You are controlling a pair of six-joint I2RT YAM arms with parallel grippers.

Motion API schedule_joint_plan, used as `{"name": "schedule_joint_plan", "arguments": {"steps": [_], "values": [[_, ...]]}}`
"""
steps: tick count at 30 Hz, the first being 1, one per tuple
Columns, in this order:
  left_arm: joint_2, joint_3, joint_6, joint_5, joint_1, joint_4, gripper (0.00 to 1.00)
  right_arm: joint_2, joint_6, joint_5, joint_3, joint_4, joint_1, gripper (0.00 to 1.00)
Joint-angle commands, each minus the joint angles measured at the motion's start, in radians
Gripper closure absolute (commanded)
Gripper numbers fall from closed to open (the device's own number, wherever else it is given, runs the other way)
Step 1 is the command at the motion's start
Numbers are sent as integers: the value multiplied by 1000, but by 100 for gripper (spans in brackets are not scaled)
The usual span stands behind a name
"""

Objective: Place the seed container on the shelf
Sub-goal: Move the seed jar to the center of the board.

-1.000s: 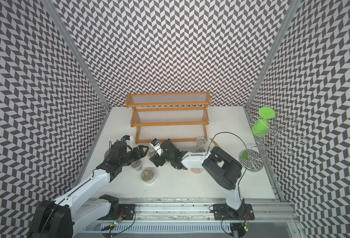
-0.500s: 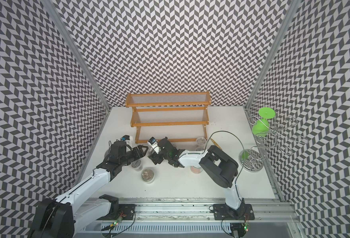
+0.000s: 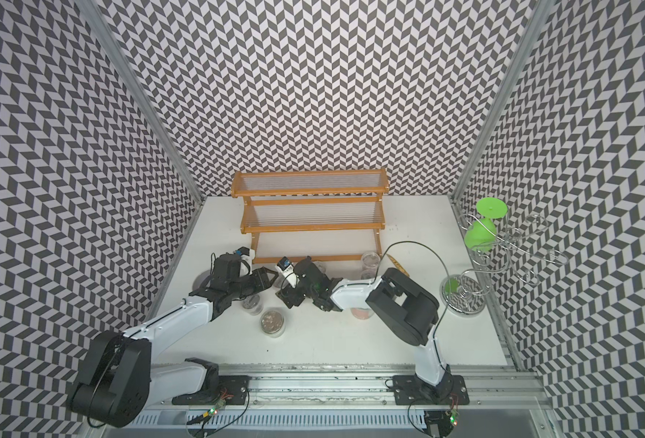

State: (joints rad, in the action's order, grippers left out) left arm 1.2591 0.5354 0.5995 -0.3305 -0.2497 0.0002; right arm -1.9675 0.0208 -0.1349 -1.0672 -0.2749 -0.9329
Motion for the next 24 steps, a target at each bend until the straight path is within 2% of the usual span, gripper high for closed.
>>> {"name": "schedule_joint_plan", "arguments": {"steps": [1,7,12,18,24], "values": [[26,36,-20,7,5,-15,46,67,-14,-9,39,-79,-1,15],[62,49,-22,16,4,-21,48,134,-50,-31,88,-151,-1,13],[45,52,-20,5,3,-14,48,109,-104,9,64,-152,0,12],[-11,47,3,107,6,-57,49,48,-95,12,-16,-78,0,11],[-101,22,28,171,25,-79,43,-8,-81,25,-73,-25,-1,10]]}}
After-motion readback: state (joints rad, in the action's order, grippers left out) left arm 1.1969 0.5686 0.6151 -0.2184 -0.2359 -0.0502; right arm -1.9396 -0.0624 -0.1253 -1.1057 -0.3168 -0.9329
